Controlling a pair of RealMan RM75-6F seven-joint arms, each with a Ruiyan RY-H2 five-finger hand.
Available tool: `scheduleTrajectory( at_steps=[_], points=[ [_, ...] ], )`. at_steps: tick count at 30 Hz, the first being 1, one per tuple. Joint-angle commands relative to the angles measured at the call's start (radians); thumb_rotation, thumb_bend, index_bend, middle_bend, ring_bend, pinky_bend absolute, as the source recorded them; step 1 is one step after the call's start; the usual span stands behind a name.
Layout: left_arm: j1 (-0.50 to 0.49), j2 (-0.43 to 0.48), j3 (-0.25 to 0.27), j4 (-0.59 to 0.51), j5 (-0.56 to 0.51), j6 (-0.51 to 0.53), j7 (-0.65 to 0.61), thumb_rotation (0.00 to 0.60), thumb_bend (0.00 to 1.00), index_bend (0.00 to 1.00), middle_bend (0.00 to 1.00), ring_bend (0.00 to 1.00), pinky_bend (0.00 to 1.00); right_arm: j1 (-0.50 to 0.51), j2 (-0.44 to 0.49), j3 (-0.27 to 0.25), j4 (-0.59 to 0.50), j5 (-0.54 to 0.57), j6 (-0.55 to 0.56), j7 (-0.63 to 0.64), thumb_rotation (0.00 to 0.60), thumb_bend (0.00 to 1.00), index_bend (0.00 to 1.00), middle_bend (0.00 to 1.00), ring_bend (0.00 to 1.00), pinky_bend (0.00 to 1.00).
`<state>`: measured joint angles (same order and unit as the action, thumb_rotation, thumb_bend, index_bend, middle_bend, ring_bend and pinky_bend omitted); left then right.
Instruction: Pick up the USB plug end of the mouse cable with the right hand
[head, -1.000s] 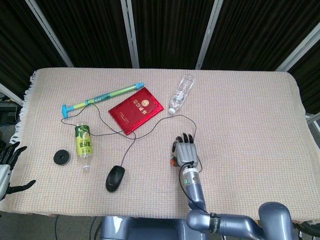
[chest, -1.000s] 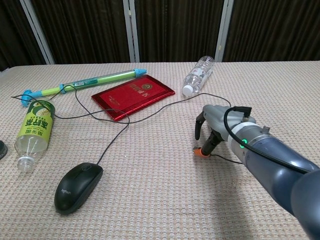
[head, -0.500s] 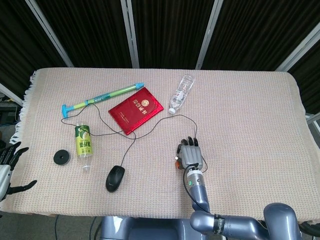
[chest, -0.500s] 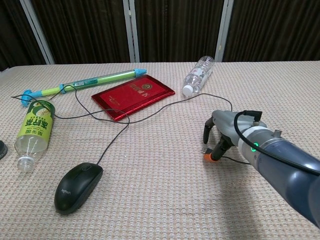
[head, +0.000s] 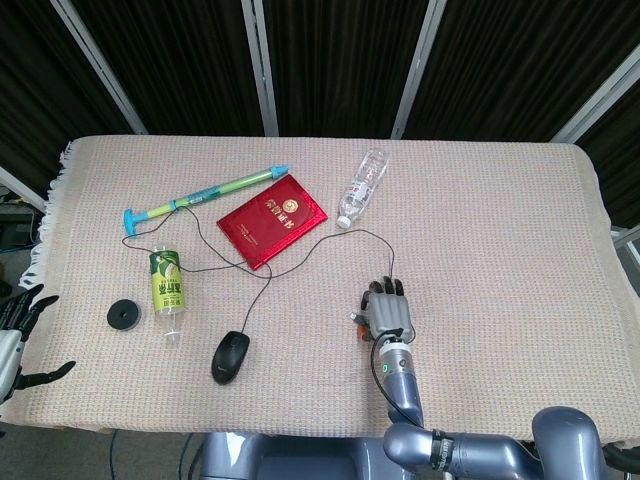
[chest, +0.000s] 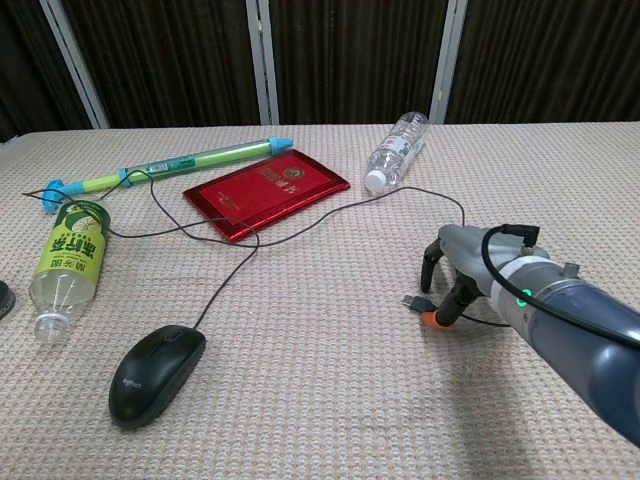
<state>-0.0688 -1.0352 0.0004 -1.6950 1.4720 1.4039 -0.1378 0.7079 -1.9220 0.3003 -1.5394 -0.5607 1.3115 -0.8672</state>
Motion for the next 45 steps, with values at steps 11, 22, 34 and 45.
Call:
scheduleTrajectory(
  at_steps=[11, 22, 34, 45],
  points=[
    [-0.003, 0.002, -0.002, -0.003, -0.008, -0.008, -0.015, 0.6, 0.13, 0.15, 0.0, 0.0, 0.0, -0.011, 0.013, -0.004, -0.032, -0.065, -0.003, 0.062, 0.6, 0.36, 0.6, 0.3, 0.06, 0.06],
    [-0.001, 0.005, -0.001, -0.007, -0.013, -0.011, -0.026, 0.6, 0.13, 0.15, 0.0, 0.0, 0.0, -0.037, 0.067, 0.09, -0.158, -0.151, -0.013, 0.249, 0.6, 0.36, 0.6, 0.3, 0.06, 0.06],
    [0.002, 0.007, -0.002, -0.01, -0.03, -0.016, -0.025, 0.6, 0.12, 0.15, 0.0, 0.0, 0.0, -0.164, 0.102, 0.304, -0.234, -0.318, -0.049, 0.869, 0.6, 0.36, 0.6, 0.3, 0.04, 0.06],
    [-0.003, 0.006, -0.002, -0.012, -0.032, -0.024, -0.019, 0.599, 0.13, 0.15, 0.0, 0.0, 0.0, -0.203, 0.036, 0.281, -0.15, -0.558, 0.068, 1.171, 0.6, 0.36, 0.6, 0.3, 0.04, 0.06]
  ],
)
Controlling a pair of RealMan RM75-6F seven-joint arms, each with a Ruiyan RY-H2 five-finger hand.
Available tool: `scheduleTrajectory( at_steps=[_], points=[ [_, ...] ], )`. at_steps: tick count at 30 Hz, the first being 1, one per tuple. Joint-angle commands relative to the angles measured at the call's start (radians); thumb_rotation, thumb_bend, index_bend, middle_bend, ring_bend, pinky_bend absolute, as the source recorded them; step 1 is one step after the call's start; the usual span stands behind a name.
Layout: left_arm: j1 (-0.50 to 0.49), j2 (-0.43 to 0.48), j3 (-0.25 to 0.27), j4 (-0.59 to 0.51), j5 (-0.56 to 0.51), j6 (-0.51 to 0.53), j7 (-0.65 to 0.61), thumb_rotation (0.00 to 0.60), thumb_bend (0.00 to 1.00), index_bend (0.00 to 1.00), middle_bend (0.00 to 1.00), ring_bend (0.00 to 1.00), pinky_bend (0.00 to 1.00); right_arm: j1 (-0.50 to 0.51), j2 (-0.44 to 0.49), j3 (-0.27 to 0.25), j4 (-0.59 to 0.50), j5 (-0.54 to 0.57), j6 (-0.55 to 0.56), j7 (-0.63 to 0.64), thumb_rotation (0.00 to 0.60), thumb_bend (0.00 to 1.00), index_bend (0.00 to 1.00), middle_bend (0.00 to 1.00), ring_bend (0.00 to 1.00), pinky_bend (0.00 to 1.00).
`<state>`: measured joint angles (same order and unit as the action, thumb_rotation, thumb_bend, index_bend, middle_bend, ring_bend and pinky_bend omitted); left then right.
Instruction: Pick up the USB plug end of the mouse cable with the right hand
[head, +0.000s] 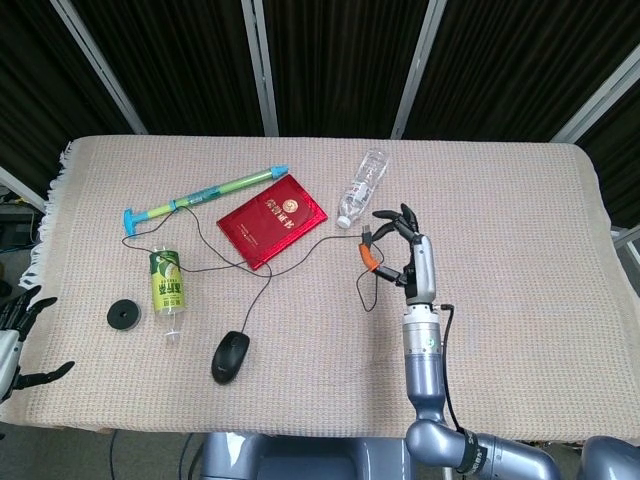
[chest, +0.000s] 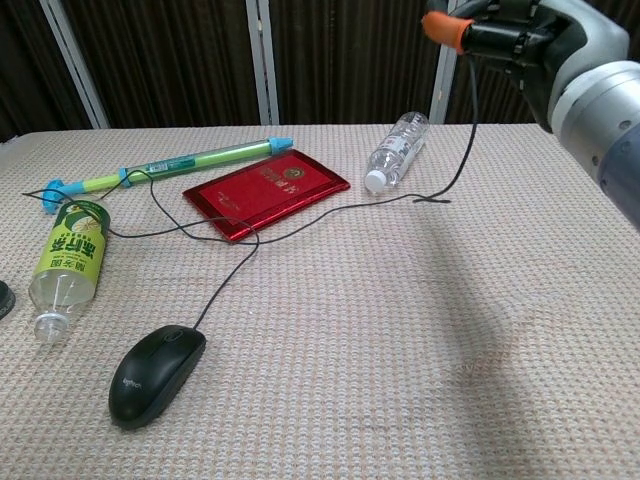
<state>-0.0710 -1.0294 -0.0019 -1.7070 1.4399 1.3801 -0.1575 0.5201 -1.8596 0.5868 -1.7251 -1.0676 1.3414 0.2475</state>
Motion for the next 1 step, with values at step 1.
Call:
scheduleTrajectory(
  at_steps=[1],
  points=[
    [-0.001, 0.0, 0.001, 0.0, 0.001, -0.001, 0.002, 0.599, 0.13, 0.15, 0.0, 0.0, 0.0, -0.015, -0.031, -0.011, 0.044, -0.056, 0.042, 0.065, 0.6, 0.36, 0.6, 0.3, 0.04, 0.06]
  ],
)
